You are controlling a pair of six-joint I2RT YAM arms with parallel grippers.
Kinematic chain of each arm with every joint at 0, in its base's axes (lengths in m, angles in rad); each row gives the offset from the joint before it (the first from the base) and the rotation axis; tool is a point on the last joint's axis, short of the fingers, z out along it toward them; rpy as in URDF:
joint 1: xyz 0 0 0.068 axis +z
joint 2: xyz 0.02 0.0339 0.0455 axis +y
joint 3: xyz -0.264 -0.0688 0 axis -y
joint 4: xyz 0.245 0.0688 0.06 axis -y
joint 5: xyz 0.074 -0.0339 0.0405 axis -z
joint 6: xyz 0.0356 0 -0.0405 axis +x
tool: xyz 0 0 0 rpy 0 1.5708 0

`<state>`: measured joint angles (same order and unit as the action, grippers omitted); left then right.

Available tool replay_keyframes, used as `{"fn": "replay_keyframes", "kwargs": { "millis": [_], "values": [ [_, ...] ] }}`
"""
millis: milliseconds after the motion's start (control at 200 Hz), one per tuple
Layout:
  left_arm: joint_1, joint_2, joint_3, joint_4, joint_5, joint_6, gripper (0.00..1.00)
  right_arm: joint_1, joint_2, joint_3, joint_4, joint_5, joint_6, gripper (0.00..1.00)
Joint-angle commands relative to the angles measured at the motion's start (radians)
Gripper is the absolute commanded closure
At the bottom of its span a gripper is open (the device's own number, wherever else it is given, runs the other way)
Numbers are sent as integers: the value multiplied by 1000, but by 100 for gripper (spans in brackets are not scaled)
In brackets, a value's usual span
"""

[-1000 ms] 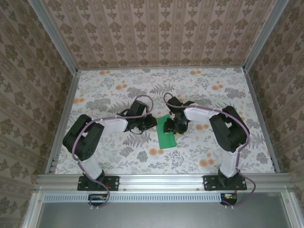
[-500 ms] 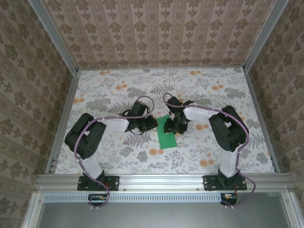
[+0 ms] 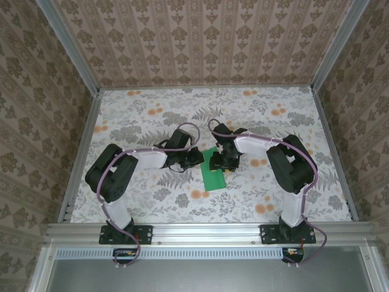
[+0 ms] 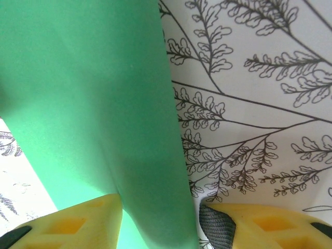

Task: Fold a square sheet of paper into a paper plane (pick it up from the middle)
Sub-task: First fold in half a square sheet of paper at the center of the table, then hold the paper at the center of the table.

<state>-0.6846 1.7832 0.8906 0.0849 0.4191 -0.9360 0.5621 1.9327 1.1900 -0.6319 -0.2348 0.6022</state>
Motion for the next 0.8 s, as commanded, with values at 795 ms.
{"fn": "replay_keyframes", "kwargs": {
  "millis": [795],
  "values": [
    [-24,133,74,-263,-23,5,96,41,132,-119,110,17,7,48]
  ]
}}
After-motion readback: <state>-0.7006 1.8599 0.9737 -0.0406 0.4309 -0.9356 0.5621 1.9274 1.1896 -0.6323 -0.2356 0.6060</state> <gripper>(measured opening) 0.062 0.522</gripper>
